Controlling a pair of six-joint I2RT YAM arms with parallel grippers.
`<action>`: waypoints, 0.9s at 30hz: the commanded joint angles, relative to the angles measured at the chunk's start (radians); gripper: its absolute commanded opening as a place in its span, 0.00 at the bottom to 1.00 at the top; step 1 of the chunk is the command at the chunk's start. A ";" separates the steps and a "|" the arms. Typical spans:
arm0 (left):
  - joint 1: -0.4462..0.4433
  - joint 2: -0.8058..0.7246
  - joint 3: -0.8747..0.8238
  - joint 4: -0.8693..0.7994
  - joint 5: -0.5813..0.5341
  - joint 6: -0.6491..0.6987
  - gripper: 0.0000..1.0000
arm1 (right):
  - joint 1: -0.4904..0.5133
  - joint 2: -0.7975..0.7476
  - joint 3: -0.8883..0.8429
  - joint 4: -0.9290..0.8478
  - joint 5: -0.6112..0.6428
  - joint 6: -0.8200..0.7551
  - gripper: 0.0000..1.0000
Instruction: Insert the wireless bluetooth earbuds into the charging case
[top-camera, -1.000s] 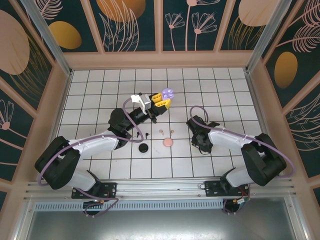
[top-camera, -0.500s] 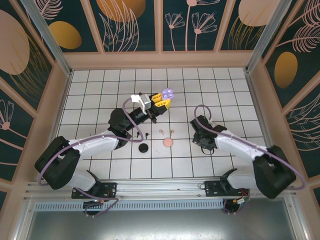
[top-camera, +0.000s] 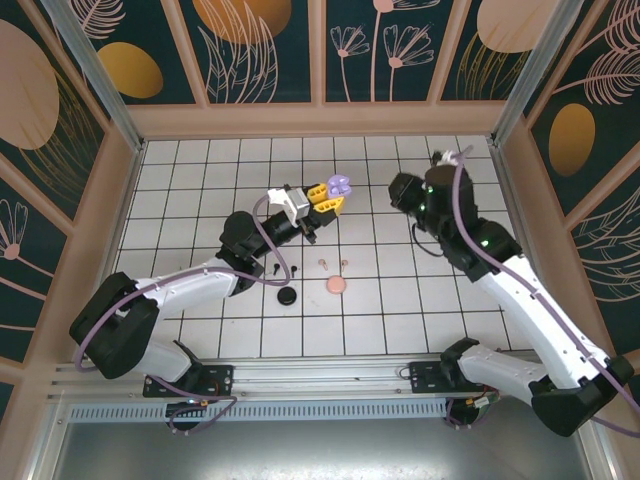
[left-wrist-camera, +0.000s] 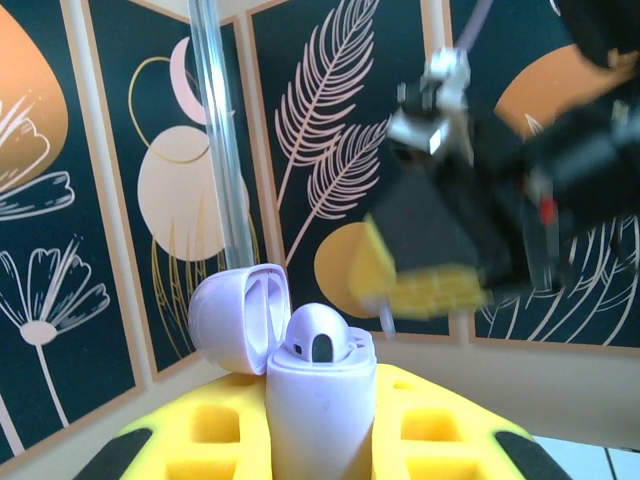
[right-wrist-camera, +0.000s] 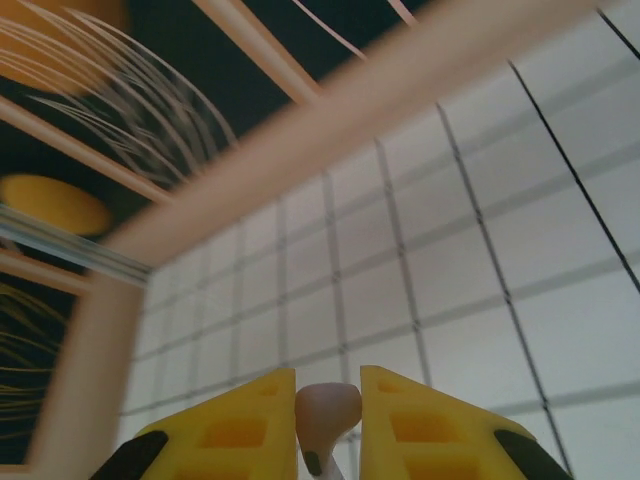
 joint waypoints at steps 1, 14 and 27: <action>-0.005 0.026 0.045 0.015 0.001 0.053 0.00 | 0.003 0.036 0.089 0.050 -0.061 -0.101 0.18; -0.005 0.121 0.116 0.122 -0.008 -0.025 0.00 | 0.119 0.056 0.067 0.260 -0.138 -0.161 0.19; -0.006 0.122 0.118 0.131 -0.004 -0.045 0.00 | 0.152 0.054 -0.015 0.286 -0.097 -0.147 0.19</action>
